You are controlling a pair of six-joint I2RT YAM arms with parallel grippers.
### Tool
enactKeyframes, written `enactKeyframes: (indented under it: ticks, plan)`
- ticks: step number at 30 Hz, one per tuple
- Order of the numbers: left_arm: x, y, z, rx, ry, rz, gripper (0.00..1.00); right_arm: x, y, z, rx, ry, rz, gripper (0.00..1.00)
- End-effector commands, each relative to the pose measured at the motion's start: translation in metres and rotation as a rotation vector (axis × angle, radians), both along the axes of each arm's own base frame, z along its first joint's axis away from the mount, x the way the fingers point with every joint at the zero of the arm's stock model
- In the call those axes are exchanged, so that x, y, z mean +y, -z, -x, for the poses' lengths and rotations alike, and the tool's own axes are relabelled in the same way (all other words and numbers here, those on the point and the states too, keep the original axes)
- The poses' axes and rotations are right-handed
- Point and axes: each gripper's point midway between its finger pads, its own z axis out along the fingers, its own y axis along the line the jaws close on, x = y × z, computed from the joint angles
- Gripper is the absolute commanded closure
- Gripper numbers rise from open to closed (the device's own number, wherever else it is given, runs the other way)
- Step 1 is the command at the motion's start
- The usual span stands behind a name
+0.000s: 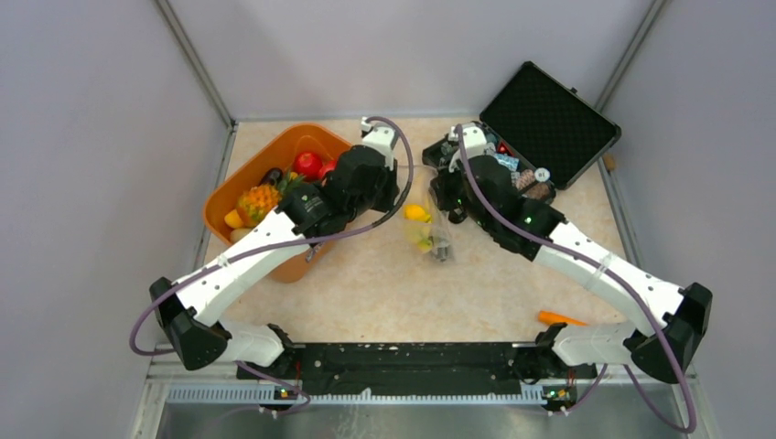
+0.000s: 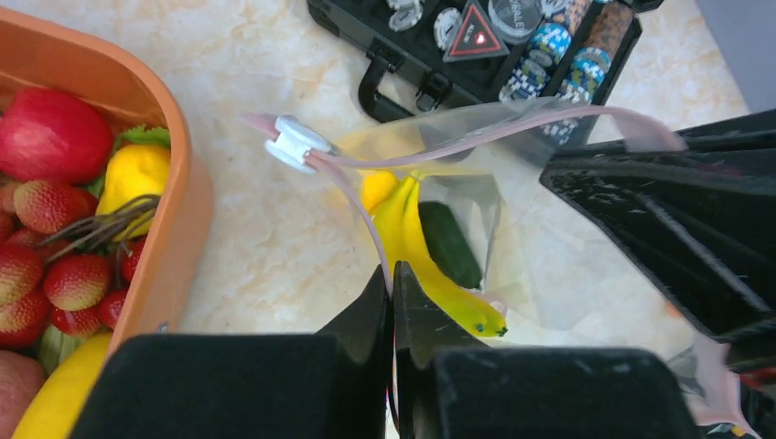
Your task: Place the food in the zip-top bag and seal the zipper
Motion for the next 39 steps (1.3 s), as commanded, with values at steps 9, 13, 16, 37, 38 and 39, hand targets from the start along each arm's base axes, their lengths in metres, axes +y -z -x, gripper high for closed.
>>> enactKeyframes:
  ticks: [9, 13, 16, 37, 38, 39]
  plan:
    - [-0.043, -0.104, -0.011, -0.141, 0.149, 0.165, 1.00, -0.058, -0.081, 0.000, -0.209, 0.170, 0.059, 1.00]
    - [-0.036, -0.081, -0.028, -0.093, 0.074, 0.092, 1.00, -0.069, -0.081, 0.011, -0.227, 0.179, 0.047, 1.00]
    - [-0.048, -0.075, -0.022, -0.030, 0.159, 0.134, 1.00, -0.071, -0.069, 0.008, -0.145, 0.206, 0.128, 1.00]
    - [0.038, -0.023, -0.002, -0.008, 0.022, 0.146, 0.01, -0.003, 0.025, 0.005, 0.036, 0.018, 0.065, 1.00]
    - [0.044, -0.027, -0.002, -0.022, 0.009, 0.147, 0.01, 0.001, 0.024, 0.006, 0.035, 0.000, 0.049, 1.00]
    - [0.051, -0.030, -0.003, -0.036, -0.016, 0.142, 0.01, 0.005, 0.025, 0.007, 0.040, -0.017, 0.038, 1.00]
